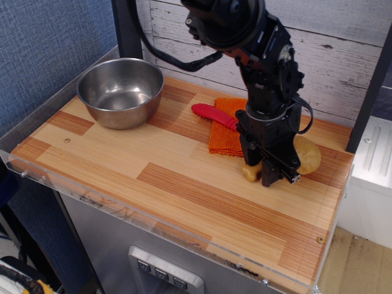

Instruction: Put the chicken leg inside the pan

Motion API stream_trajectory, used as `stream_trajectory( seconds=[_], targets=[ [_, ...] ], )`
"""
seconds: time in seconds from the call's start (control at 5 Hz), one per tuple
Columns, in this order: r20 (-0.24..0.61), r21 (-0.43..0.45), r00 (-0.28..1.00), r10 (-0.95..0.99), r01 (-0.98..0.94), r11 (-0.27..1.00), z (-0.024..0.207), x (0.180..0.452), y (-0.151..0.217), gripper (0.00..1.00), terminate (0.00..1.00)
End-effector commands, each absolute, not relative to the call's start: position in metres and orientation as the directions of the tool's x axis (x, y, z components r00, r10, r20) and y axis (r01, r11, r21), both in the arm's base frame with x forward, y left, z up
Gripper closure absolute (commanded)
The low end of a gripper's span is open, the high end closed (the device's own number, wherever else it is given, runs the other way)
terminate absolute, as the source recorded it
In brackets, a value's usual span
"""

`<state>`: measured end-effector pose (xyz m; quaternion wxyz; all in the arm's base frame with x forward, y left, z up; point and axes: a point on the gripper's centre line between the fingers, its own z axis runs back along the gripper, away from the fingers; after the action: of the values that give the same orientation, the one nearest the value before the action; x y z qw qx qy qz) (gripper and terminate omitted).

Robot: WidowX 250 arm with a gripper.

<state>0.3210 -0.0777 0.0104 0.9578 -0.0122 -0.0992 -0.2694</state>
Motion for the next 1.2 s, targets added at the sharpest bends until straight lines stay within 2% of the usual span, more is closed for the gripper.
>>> stream_trajectory(
  seconds=[0.0,0.2,0.4,0.6,1.0],
  targets=[
    [0.261,0.049,0.807,-0.531,0.538,0.842,0.04,0.322,-0.065,1.0,0.0],
    [0.265,-0.005,0.804,-0.533,0.554,0.833,0.047,0.321,-0.066,1.0,0.0],
    [0.317,-0.014,0.798,-0.513,0.545,0.839,0.075,0.333,-0.066,1.0,0.0],
    [0.371,-0.067,0.819,-0.437,0.493,0.868,0.106,0.338,-0.052,1.0,0.0],
    [0.373,-0.073,0.878,-0.298,0.348,0.934,0.13,0.327,0.005,1.0,0.0]
  ],
)
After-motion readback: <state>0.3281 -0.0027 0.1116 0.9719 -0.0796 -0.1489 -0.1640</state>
